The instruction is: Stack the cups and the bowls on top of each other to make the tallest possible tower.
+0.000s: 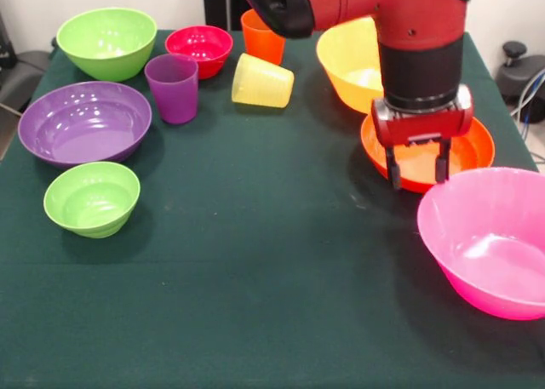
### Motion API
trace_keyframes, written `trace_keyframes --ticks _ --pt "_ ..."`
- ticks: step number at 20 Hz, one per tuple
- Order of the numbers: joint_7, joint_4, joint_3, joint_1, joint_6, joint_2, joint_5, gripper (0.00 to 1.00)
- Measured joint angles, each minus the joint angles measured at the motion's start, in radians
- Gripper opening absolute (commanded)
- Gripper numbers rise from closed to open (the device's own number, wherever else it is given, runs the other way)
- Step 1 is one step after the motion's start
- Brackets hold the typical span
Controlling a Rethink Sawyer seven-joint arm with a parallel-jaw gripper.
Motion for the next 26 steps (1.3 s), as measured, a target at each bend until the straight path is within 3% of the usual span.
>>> trace_keyframes --ticks 11,26 --pt "0.000 -0.102 0.003 0.023 0.083 0.025 0.007 1.00" --pt "0.000 -0.076 0.004 -0.027 0.084 -0.045 0.040 1.00"
